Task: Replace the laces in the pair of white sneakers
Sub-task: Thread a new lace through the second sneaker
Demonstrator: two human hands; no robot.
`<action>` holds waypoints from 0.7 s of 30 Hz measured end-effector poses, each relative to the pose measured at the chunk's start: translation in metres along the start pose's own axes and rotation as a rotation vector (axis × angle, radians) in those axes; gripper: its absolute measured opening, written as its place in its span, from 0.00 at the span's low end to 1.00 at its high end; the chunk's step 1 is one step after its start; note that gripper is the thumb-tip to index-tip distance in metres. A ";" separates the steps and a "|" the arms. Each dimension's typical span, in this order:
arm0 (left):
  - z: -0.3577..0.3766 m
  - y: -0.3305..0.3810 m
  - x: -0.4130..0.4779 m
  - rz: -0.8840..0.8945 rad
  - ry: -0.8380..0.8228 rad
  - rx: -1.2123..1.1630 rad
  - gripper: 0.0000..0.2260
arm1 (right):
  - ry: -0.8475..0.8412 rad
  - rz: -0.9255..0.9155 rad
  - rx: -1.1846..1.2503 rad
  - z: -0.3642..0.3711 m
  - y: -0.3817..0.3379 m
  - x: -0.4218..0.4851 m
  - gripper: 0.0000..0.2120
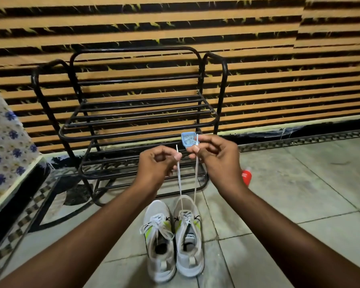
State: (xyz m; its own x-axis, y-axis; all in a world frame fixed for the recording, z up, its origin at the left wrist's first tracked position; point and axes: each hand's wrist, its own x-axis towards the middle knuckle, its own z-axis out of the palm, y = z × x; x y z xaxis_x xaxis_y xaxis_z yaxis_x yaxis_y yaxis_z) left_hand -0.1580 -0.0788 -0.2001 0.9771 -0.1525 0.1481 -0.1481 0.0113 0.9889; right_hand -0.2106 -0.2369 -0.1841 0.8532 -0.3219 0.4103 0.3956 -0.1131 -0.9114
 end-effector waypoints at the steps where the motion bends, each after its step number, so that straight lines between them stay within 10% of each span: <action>1: 0.000 0.000 0.000 0.001 -0.002 0.000 0.02 | 0.016 0.001 0.002 0.000 0.000 0.001 0.07; 21: -0.003 0.000 0.003 0.024 -0.003 0.032 0.04 | 0.082 0.005 -0.097 0.010 -0.006 0.015 0.09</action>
State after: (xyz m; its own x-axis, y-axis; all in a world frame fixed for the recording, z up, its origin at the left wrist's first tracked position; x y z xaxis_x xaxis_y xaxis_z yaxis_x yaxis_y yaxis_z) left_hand -0.1551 -0.0765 -0.1998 0.9728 -0.1558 0.1716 -0.1763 -0.0171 0.9842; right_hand -0.1971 -0.2318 -0.1724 0.8227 -0.3982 0.4057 0.3534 -0.2008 -0.9137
